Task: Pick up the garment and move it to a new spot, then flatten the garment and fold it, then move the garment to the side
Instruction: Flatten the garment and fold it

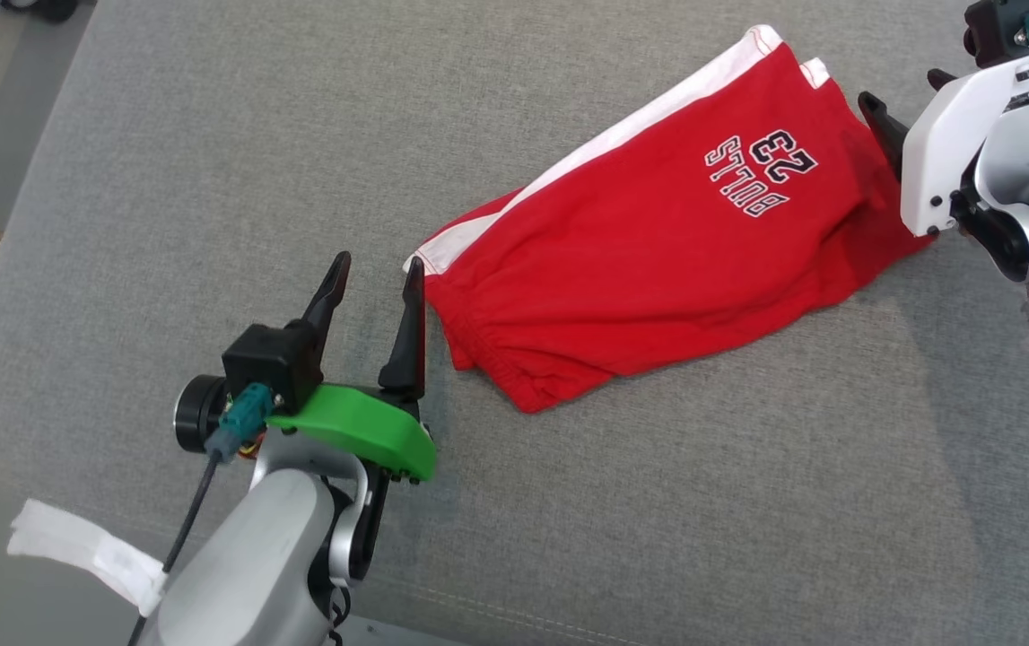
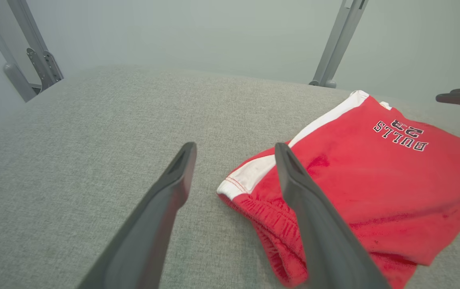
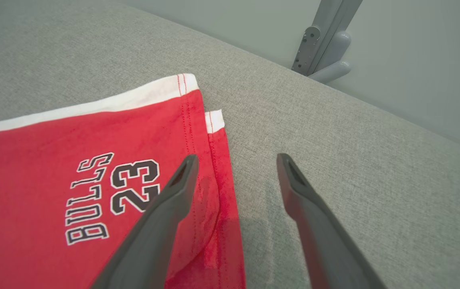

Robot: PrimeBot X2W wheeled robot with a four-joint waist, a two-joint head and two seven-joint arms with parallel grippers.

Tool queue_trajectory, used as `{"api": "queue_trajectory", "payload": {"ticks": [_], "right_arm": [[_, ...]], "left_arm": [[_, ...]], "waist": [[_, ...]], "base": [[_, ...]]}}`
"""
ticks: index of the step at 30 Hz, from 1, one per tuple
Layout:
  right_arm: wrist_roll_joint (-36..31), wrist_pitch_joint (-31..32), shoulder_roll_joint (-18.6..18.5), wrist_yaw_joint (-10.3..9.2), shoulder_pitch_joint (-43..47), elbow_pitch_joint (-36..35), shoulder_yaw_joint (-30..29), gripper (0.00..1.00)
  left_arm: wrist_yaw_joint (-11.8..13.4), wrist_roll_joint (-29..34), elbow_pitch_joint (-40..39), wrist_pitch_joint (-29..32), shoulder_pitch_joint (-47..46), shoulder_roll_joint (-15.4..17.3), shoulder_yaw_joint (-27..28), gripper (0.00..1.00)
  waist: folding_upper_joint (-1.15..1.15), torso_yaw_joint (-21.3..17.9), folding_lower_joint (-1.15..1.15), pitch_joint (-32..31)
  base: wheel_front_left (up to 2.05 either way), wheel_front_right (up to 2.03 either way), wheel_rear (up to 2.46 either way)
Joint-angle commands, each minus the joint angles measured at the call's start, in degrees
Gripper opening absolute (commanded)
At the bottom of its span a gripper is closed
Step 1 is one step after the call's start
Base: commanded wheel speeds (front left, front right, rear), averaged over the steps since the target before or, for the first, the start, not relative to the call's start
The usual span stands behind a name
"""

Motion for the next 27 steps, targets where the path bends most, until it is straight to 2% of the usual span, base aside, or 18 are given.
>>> {"api": "queue_trajectory", "payload": {"ticks": [1,6,10,14,15,16,22,27], "right_arm": [[0.28,0.31,0.02,-0.05,0.59,-0.17,-0.06,1.00],[-1.35,3.38,-1.60,-0.05,1.19,1.82,0.51,1.00],[-3.06,5.94,-2.34,-0.05,1.61,3.15,3.09,1.00],[0.08,8.54,-1.28,0.00,3.51,3.69,4.63,1.00],[0.80,9.05,-1.38,0.00,3.84,3.64,4.98,0.47],[1.43,9.48,-1.45,0.00,4.15,3.38,5.47,0.00],[6.46,8.23,-0.09,-0.04,5.57,1.87,4.60,0.00],[13.08,5.19,1.97,-0.04,10.56,0.11,1.81,0.00]], "left_arm": [[0.50,0.92,-1.03,-0.62,0.98,0.40,-0.28,1.00],[3.09,5.49,-4.84,-2.36,4.67,0.21,-1.66,1.00],[2.71,7.90,-5.44,-2.72,6.67,-0.79,-2.79,1.00],[2.13,9.16,-5.76,-2.81,7.94,-2.05,-2.29,1.00],[2.08,9.39,-5.96,-2.77,8.23,-2.29,-1.88,1.00],[2.06,9.72,-6.00,-2.77,8.62,-2.36,-1.40,1.00],[0.96,10.50,-5.72,-2.79,10.67,-1.56,0.43,1.00],[0.28,11.16,-6.02,-2.80,14.26,0.10,1.80,1.00]], "waist": [[0.00,1.27,0.00,0.89],[0.00,3.65,0.00,2.24],[0.00,4.88,0.00,2.34],[0.00,5.37,0.00,1.69],[0.00,5.28,0.00,1.47],[0.00,5.04,0.00,1.24],[0.00,1.69,0.00,-1.04],[0.00,-3.34,0.00,-5.56]], "base": [[0.00,0.00,0.00],[0.00,0.00,0.00],[0.00,0.00,0.00],[0.00,0.00,0.00],[0.00,0.00,0.00],[0.00,0.00,0.00],[0.00,0.00,0.00],[0.00,0.00,0.00]]}}
